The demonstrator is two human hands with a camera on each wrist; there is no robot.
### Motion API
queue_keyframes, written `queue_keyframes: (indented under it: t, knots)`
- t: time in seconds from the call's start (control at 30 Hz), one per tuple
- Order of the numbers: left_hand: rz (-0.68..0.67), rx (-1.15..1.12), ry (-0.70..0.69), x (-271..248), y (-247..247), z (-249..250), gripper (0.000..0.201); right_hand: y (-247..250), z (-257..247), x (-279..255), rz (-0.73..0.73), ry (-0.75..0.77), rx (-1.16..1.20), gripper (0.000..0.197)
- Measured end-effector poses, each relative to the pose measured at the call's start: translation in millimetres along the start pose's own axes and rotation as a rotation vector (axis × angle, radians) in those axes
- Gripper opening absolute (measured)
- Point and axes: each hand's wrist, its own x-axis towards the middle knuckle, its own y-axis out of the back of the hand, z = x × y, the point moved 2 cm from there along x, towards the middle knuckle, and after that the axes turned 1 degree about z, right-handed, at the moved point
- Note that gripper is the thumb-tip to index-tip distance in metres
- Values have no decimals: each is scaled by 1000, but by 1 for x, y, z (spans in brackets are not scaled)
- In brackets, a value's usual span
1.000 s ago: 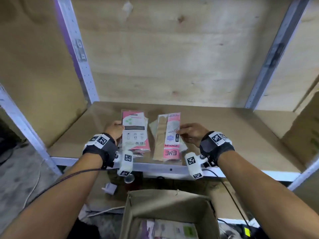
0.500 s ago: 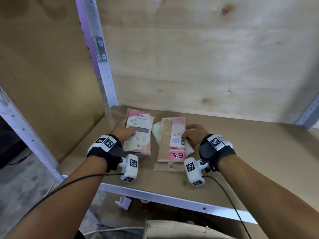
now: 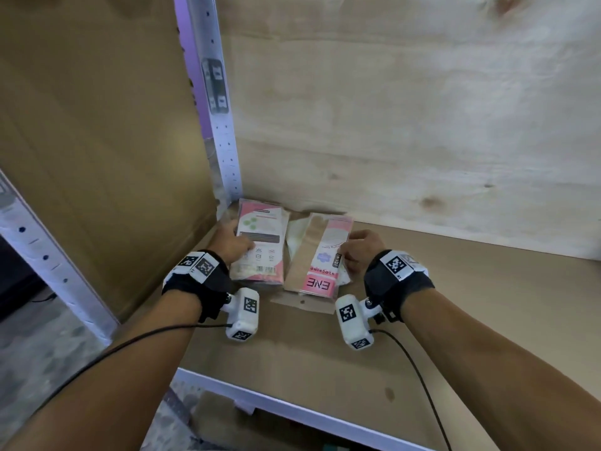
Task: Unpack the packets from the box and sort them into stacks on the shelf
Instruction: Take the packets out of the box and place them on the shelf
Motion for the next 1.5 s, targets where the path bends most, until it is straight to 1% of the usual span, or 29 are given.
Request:
queue_keyframes:
  t: [0.13,0.27,0.33,0.4,0.5,0.57,0.6,0.67,0.7,0.77,0.83,0.9,1.03,1.13,1.23,1.3,1.4,1.5]
  knots:
    - [-13,26,1,10,0,1,39,-10,-7,4,-66,49,-88,39]
    - [-61,89,16,16,-1,4,38,-18,-16,2,-122,78,-164,31]
    - [-70,104,5,13,-1,5,38,-18,-18,-1,-121,89,-213,27]
    - [-70,105,-14,6,0,7,39,-15,-20,-10,-105,129,-278,28]
    - [-49,109,-51,-12,3,11,39,-2,-23,-31,-76,215,-388,44]
    - [-9,206,-96,-29,8,17,38,11,-21,-48,-84,238,-425,47]
    - [20,258,-125,-39,12,21,38,18,-19,-59,-100,236,-396,42]
    - [54,258,-169,-63,17,31,39,33,-13,-84,-141,237,-328,26]
    - [54,227,-184,-77,19,36,38,41,-10,-98,-148,244,-310,23]
    - [45,192,-242,-110,18,47,29,57,-5,-131,-163,258,-302,22]
    - [-3,171,-316,-147,13,55,22,72,1,-166,-186,264,-308,20]
    - [-69,122,-353,-187,5,64,19,87,10,-201,-205,275,-296,18]
    - [-209,51,-393,-261,-19,68,10,115,41,-264,-240,272,-278,13]
    - [-335,14,-398,-306,-43,58,11,134,75,-299,-238,253,-293,10]
    - [-403,55,-343,-338,-72,37,9,149,112,-321,-233,227,-335,9]
    - [-446,98,-311,-353,-92,17,14,154,140,-330,-222,207,-358,10]
    - [-509,208,-276,-369,-120,-16,20,157,185,-333,-208,177,-451,10]
    - [-587,321,-239,-381,-146,-46,23,152,225,-328,-265,143,-526,14]
